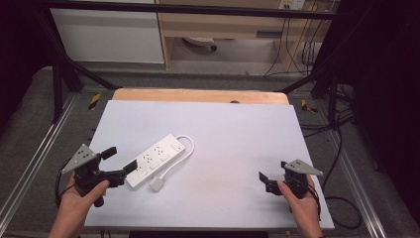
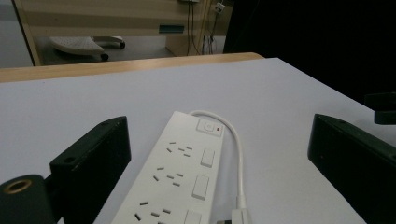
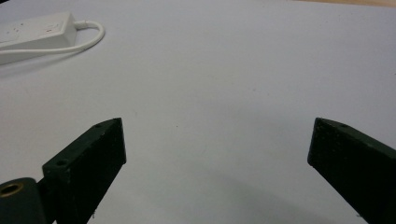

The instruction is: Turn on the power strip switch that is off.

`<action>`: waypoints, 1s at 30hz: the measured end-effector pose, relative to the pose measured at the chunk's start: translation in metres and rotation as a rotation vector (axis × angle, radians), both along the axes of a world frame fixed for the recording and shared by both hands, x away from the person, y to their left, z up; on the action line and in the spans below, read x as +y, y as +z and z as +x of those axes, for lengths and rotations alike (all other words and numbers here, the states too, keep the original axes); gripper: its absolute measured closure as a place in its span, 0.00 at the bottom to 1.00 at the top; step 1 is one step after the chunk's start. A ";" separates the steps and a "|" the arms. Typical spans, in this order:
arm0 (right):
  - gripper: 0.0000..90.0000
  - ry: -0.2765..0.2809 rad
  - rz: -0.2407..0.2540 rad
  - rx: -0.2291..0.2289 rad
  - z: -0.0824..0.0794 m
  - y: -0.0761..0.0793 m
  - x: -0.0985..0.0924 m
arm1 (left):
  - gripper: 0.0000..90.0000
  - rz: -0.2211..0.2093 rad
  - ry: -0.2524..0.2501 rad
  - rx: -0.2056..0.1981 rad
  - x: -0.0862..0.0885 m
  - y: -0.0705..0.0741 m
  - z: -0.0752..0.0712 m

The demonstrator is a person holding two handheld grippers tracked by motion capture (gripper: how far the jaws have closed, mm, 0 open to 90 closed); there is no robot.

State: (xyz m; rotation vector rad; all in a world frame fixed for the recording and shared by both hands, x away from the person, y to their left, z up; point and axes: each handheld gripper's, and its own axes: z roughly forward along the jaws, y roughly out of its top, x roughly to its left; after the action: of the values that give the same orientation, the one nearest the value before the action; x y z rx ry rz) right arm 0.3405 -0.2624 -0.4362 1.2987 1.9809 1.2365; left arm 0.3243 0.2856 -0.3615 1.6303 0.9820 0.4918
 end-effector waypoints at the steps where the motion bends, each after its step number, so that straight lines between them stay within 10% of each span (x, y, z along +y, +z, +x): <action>1: 0.05 0.000 0.000 0.000 0.000 0.000 0.000 | 0.07 0.000 -0.002 0.001 -0.001 0.000 0.001; 30: 0.06 0.011 -0.021 0.010 0.001 -0.002 0.002 | 0.09 0.066 -0.030 0.052 -0.018 -0.004 0.024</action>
State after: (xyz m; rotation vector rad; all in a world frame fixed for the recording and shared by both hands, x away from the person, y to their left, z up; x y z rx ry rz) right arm 0.3414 -0.2601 -0.4384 1.2882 2.0050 1.2128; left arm 0.3486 0.2678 -0.3657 1.7214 0.9875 0.4683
